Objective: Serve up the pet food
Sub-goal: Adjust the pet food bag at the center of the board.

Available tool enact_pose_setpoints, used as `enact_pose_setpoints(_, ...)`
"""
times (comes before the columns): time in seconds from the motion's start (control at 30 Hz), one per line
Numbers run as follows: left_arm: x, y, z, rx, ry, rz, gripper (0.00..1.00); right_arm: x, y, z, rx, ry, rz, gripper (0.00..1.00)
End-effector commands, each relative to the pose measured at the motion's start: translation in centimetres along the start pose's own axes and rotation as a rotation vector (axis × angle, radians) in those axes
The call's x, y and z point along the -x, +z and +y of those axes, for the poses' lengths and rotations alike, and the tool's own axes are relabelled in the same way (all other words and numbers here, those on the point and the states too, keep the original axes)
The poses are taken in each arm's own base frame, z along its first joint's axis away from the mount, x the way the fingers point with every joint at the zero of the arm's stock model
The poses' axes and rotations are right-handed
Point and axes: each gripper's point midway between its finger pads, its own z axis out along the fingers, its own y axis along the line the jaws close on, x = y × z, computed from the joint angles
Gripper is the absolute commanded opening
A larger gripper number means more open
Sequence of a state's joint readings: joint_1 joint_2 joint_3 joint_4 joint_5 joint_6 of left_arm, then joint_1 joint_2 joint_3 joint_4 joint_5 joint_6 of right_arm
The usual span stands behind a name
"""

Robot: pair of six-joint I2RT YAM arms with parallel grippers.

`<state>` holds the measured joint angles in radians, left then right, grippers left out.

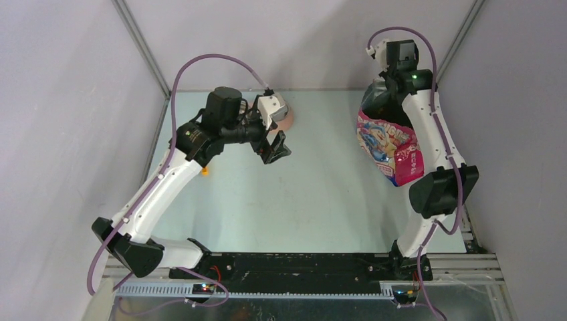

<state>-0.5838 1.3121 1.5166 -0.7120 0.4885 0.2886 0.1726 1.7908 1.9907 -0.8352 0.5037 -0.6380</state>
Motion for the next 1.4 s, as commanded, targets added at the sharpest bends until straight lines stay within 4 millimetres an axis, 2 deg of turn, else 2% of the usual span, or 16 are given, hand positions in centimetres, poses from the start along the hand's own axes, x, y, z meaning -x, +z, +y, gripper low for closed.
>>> enact_pose_setpoints(0.0, 1.7, -1.5, 0.3, 0.039, 0.048, -0.06, 0.99, 4.8, -6.3, -11.3, -0.383, 0.288, -0.209, 0.0)
enact_pose_setpoints(0.07, 1.6, -1.6, 0.3, 0.046, 0.052, -0.058, 0.99, 5.2, -5.9, -9.5, -0.332, 0.274, -0.215, 0.0)
enact_pose_setpoints(0.17, 1.2, -1.8, 0.5, 0.063, 0.059, -0.048, 1.0, 6.9, -6.0, -5.5, -0.238, 0.218, -0.276, 0.0)
enact_pose_setpoints(0.2, 1.1, -1.9, 0.7, 0.072, 0.058, -0.046, 1.0, 6.5, -5.7, -4.0, -0.217, 0.178, -0.272, 0.0)
enact_pose_setpoints(0.23, 1.0, -2.0, 0.8, 0.078, 0.058, -0.043, 1.0, 7.5, -6.6, -3.3, -0.216, 0.177, -0.319, 0.0)
enact_pose_setpoints(0.33, 0.7, -2.4, 1.2, 0.099, 0.049, -0.036, 1.0, 8.3, -6.8, 0.5, -0.162, 0.126, -0.338, 0.0)
enact_pose_setpoints(0.53, -0.3, -3.0, 2.1, 0.133, 0.027, -0.024, 0.98, 9.4, -8.0, 5.0, -0.035, 0.13, -0.366, 0.0)
enact_pose_setpoints(0.67, -0.7, -3.0, 2.2, 0.136, 0.017, -0.018, 0.98, 9.9, -8.4, 5.8, -0.03, 0.124, -0.375, 0.0)
enact_pose_setpoints(0.8, -0.7, -2.6, 1.6, 0.091, 0.012, -0.024, 0.98, 9.6, -8.1, 4.9, -0.063, 0.141, -0.365, 0.0)
enact_pose_setpoints(1.03, 1.9, -0.3, -1.7, -0.148, 0.091, -0.089, 0.98, 9.1, -8.3, 5.6, 0.025, 0.2, -0.366, 0.0)
enact_pose_setpoints(1.13, 3.1, 2.2, -2.7, -0.217, 0.18, -0.101, 0.98, 8.6, -8.1, 5.8, 0.085, 0.238, -0.354, 0.0)
enact_pose_setpoints(1.17, 2.5, 3.8, -2.7, -0.253, 0.169, -0.078, 0.98, 8.5, -8.0, 5.8, 0.101, 0.256, -0.355, 0.0)
enact_pose_setpoints(1.2, 3.8, 4.1, -3.2, -0.281, 0.185, -0.1, 0.98, 8.4, -7.9, 6.0, 0.11, 0.256, -0.348, 0.0)
enact_pose_setpoints(1.23, 3.2, 5.8, -3.1, -0.31, 0.17, -0.083, 0.98, 8.3, -7.8, 6.1, 0.119, 0.261, -0.347, 0.0)
enact_pose_setpoints(1.27, 4.2, 6.2, -3.5, -0.336, 0.186, -0.113, 0.98, 8.1, -7.8, 6.3, 0.125, 0.26, -0.342, 0.0)
enact_pose_setpoints(1.37, 4.5, 9.5, -3.5, -0.375, 0.168, -0.107, 0.98, 7.8, -7.8, 6.9, 0.152, 0.271, -0.335, 0.0)
